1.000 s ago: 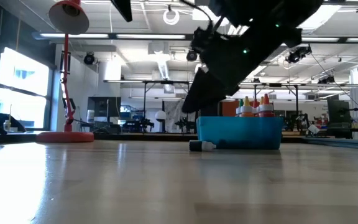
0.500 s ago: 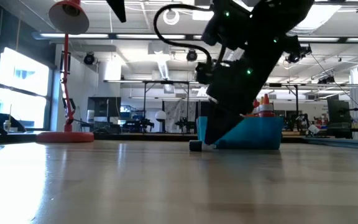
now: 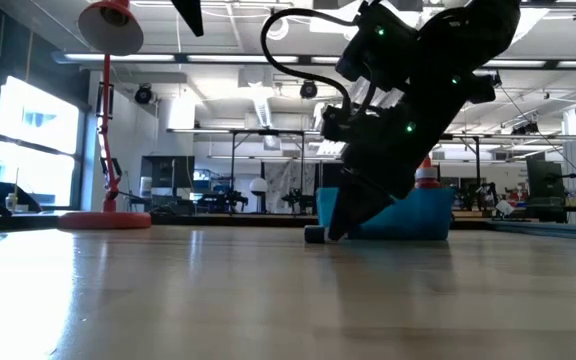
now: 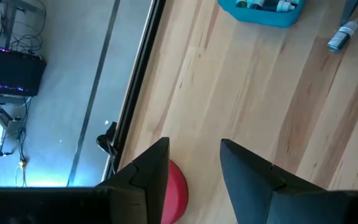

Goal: Pick & Place food coloring
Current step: Put the small white food coloring bottle into the blue bin

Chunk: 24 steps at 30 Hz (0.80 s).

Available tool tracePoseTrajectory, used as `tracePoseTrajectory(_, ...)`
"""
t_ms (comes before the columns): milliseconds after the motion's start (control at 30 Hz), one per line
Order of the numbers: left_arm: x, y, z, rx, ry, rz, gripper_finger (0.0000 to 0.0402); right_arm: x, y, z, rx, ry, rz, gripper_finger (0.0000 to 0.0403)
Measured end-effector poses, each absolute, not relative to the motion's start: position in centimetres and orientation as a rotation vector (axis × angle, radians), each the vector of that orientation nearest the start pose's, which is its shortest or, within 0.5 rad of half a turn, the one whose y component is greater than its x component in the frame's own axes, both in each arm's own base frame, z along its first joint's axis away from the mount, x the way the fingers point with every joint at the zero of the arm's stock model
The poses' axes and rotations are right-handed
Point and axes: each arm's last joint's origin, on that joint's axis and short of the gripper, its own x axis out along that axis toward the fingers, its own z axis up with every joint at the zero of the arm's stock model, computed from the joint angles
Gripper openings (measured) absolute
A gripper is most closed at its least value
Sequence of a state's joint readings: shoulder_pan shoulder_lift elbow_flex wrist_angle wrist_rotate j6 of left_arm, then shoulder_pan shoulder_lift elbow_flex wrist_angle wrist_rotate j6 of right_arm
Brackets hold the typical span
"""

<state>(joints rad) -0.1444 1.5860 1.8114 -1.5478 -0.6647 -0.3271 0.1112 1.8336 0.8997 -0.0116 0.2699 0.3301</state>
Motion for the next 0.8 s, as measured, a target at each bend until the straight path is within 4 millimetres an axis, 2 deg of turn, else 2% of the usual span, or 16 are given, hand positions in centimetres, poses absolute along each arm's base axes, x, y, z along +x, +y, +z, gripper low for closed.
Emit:
tracePoseTrajectory(233,27.14,-2.14,39.3,0.246,1.127,0.629,0.0138,33.65,2.98,11.9,0.107,0.906,-0.286,0.0122)
tracePoseTrajectory(567,27.15,-2.14,39.29,0.253,1.13,0.625,0.0138,33.64,3.01,11.89,0.114,0.91,-0.277,0.0021)
tracePoseTrajectory(667,27.15,-2.15,39.29,0.254,1.13,0.625,0.0138,33.69,3.06,11.93,0.123,0.912,-0.263,0.0004)
tracePoseTrajectory(800,27.14,-2.15,39.29,0.254,1.131,0.625,0.0138,33.89,3.42,12.47,0.167,0.901,-0.233,0.0003)
